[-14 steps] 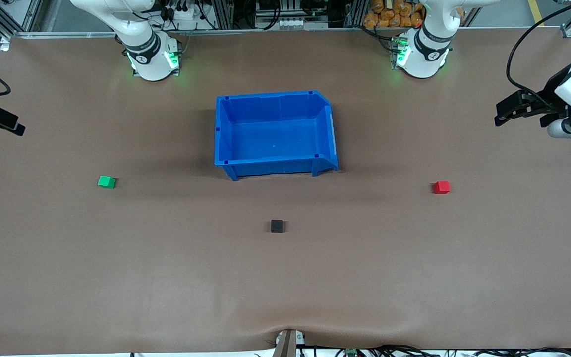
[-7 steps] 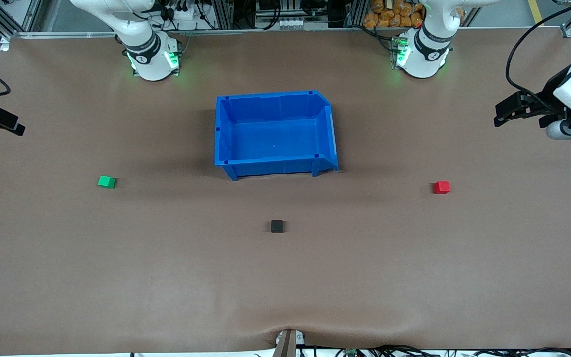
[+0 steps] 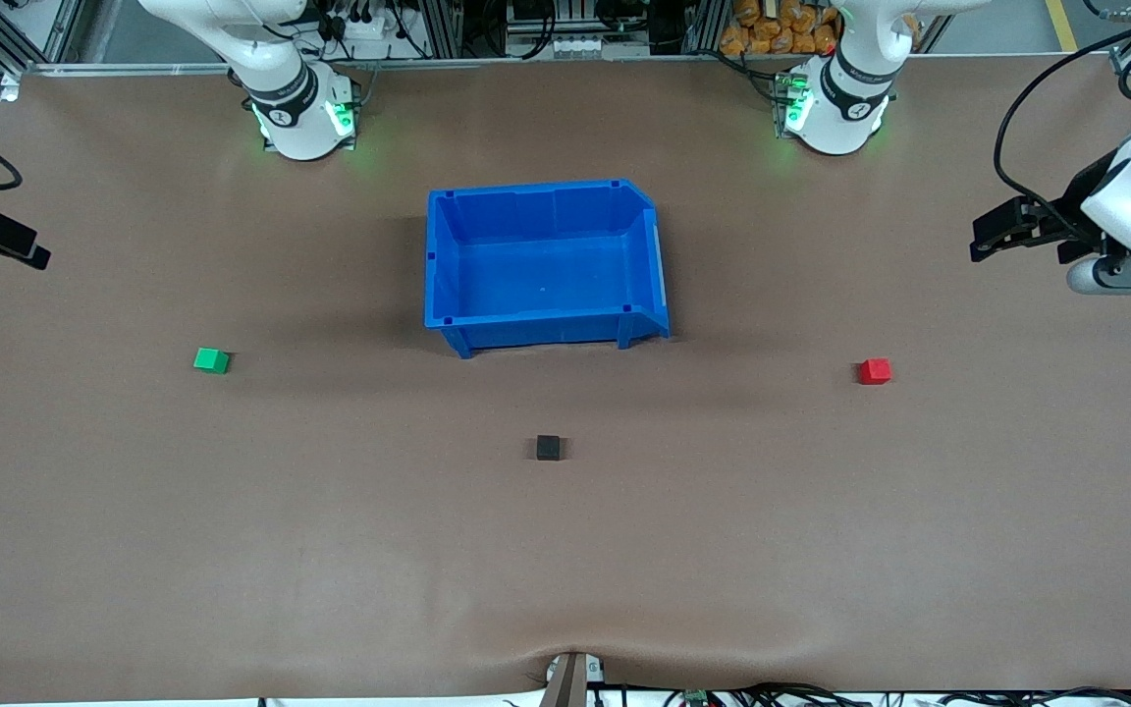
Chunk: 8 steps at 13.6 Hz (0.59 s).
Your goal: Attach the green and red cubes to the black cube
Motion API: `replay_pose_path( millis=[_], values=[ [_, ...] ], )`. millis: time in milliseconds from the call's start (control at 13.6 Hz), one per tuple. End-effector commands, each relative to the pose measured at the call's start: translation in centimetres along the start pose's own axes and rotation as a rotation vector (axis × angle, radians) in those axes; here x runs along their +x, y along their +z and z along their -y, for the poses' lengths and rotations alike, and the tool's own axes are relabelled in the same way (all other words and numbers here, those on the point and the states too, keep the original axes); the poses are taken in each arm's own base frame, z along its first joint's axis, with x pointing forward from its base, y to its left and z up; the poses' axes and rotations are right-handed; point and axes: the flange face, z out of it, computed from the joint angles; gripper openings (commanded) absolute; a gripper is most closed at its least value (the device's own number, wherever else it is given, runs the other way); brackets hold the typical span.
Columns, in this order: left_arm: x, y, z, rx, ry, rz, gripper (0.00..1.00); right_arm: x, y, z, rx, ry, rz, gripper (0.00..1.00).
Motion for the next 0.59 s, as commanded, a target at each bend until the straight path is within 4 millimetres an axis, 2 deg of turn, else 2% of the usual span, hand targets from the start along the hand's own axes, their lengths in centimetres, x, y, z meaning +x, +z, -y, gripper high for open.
replay_pose_path(
  millis=[0, 295, 516],
  values=[
    [0.7, 0.3, 0.1, 0.003, 0.002, 0.018, 1.00, 0.3, 0.2, -0.1, 0.025, -0.005, 0.007, 1.00],
    [1.0, 0.8, 0.1, 0.009, 0.005, 0.027, 1.00, 0.4, 0.3, 0.2, 0.025, -0.010, 0.008, 1.00],
    [1.4, 1.6, 0.4, 0.008, 0.008, 0.041, 1.00, 1.8, 1.8, 1.0, 0.025, -0.018, 0.012, 1.00]
  ],
)
